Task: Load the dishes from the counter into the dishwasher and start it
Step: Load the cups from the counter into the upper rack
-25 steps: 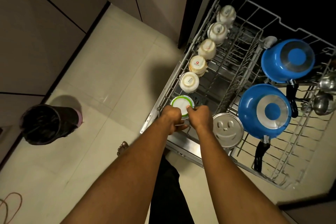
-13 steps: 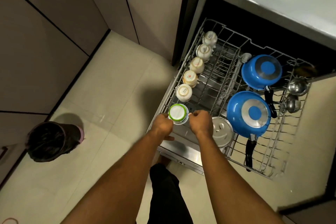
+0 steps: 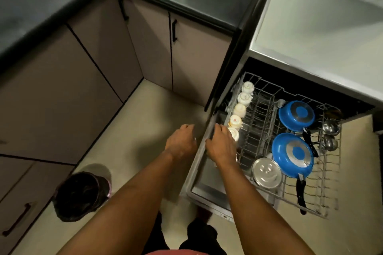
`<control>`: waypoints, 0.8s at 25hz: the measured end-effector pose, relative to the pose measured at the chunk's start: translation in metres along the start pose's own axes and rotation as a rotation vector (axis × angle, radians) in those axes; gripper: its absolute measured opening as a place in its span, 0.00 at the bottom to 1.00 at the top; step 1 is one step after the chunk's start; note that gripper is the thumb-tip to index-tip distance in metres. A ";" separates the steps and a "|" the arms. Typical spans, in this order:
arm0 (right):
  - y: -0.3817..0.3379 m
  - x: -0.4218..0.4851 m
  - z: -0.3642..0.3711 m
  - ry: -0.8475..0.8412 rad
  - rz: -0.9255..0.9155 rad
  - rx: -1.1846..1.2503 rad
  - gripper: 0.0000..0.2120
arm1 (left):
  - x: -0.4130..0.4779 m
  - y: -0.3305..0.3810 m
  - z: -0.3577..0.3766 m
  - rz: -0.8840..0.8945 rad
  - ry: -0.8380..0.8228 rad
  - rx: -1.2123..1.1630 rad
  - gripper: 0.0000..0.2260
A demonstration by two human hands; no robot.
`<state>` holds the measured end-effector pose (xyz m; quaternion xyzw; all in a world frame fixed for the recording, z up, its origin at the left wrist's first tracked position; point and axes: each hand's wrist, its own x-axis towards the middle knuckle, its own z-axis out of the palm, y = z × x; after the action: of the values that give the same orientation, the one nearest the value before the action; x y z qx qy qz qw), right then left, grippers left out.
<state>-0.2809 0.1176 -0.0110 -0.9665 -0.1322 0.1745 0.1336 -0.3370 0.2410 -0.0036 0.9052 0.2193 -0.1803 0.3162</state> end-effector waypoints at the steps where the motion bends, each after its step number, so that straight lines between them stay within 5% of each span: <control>1: -0.022 0.002 -0.004 0.009 -0.014 -0.007 0.28 | -0.002 -0.013 -0.019 0.018 0.022 0.003 0.25; 10: -0.197 0.028 -0.047 0.212 -0.170 -0.049 0.33 | 0.008 -0.089 -0.185 0.098 0.354 0.054 0.28; 20: -0.267 0.122 -0.105 0.350 -0.163 0.039 0.34 | 0.080 -0.071 -0.282 0.245 0.401 0.153 0.30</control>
<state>-0.1869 0.3798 0.1285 -0.9654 -0.1813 -0.0053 0.1871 -0.2528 0.4970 0.1310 0.9640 0.1522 0.0265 0.2163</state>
